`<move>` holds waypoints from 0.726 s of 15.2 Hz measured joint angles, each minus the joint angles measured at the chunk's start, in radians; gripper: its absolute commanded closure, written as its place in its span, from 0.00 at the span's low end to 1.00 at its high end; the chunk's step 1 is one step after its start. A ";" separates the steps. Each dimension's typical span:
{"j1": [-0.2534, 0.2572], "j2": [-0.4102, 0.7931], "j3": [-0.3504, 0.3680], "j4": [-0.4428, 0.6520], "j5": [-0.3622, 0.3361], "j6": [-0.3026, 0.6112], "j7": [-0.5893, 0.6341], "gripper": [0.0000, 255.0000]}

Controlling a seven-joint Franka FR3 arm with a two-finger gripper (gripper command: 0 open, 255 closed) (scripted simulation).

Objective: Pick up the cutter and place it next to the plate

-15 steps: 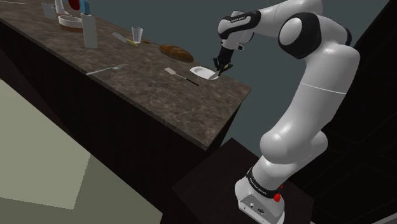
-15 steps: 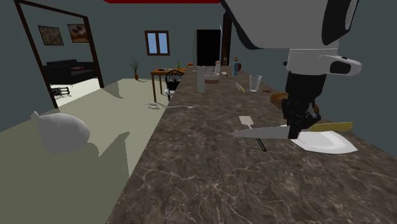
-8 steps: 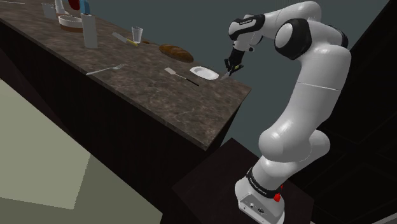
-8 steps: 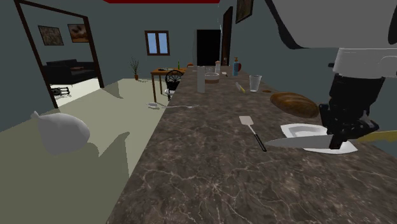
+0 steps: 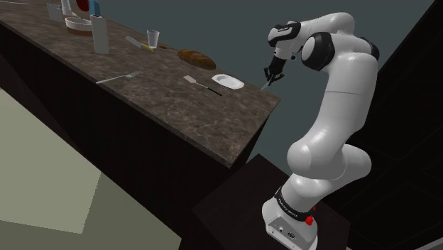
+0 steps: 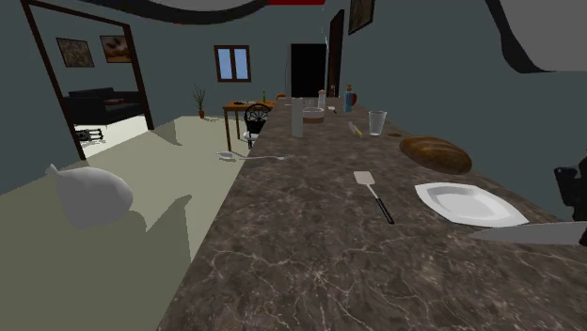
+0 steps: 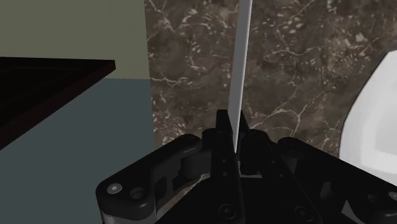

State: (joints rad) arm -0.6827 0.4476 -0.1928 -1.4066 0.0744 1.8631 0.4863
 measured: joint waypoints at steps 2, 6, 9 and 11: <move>-0.036 0.048 -0.007 0.069 0.012 -0.021 -0.040 1.00; -0.051 0.078 -0.009 0.076 0.019 0.000 -0.058 1.00; -0.050 0.082 -0.008 0.045 0.020 0.036 -0.059 1.00; -0.050 0.089 -0.007 0.029 0.022 0.058 -0.061 1.00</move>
State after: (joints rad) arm -0.7325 0.5363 -0.1996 -1.3776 0.0963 1.9210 0.4256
